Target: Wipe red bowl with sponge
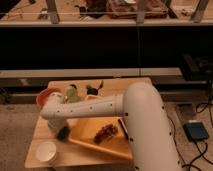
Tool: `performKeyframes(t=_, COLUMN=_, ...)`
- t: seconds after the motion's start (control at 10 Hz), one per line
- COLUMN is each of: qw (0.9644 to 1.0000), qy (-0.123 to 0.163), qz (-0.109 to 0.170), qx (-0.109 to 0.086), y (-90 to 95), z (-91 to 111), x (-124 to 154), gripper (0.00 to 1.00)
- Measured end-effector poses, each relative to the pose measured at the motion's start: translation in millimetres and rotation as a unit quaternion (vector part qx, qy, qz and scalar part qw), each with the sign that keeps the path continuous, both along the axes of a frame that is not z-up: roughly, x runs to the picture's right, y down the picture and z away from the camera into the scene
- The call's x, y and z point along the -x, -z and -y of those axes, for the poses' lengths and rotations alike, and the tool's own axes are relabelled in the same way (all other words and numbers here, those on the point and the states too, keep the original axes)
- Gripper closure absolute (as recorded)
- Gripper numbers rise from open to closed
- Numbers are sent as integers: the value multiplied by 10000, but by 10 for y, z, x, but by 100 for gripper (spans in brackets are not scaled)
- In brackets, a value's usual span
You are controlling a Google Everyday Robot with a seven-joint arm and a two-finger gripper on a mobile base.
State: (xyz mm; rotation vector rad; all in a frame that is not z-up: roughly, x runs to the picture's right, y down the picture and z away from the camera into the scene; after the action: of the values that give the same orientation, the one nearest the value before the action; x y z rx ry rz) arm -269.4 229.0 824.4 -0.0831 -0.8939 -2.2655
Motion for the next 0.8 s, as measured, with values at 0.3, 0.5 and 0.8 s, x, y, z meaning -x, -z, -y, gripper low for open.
performKeyframes(t=0.3, qw=10000, qy=5, qz=32, qx=12, y=22, z=-12, x=29, gripper=90)
performKeyframes(t=0.5, qw=9999, qy=-160, qz=7, qx=-50, y=66, z=126, x=-49, gripper=90)
performKeyframes(t=0.8, qw=9974, qy=-686, qz=99, qx=-185, y=382, z=633, x=-170, gripper=90)
